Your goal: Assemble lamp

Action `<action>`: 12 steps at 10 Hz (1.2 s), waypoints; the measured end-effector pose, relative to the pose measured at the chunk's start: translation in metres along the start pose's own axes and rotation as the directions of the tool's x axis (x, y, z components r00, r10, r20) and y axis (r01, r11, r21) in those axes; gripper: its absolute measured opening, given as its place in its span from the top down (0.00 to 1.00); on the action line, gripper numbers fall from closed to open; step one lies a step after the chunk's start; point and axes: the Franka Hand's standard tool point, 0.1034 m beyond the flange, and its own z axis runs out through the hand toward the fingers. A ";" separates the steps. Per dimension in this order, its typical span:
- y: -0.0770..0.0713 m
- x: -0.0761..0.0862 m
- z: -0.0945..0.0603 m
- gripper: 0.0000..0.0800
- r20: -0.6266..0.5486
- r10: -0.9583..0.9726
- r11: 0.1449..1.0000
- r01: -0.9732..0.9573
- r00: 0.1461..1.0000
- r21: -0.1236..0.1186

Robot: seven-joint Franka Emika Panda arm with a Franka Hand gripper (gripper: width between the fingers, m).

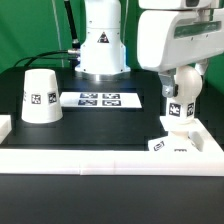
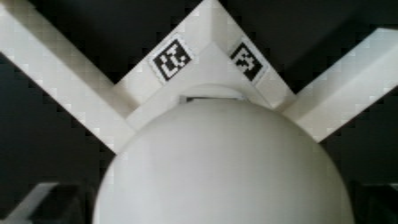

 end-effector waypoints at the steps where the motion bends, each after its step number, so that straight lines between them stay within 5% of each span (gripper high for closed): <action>1: 0.000 0.000 0.000 0.13 0.003 -0.024 1.000 0.024 1.000 -0.003; 5: 0.001 -0.002 0.000 0.17 0.014 -0.163 0.987 0.163 0.987 -0.010; 6: 0.001 -0.002 0.000 0.28 0.014 -0.163 0.987 0.163 0.987 -0.010; 7: 0.001 -0.002 0.000 0.28 0.014 -0.163 0.987 0.163 0.987 -0.010; 10: 0.001 -0.002 0.000 0.28 0.014 -0.127 0.992 0.127 0.992 -0.010; 12: 0.000 -0.001 0.001 0.28 0.007 0.078 0.997 -0.078 0.997 -0.014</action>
Offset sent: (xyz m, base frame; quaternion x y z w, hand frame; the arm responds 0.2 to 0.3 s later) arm -0.0014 0.0032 0.0007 -0.0009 -0.0042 -0.1884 0.9821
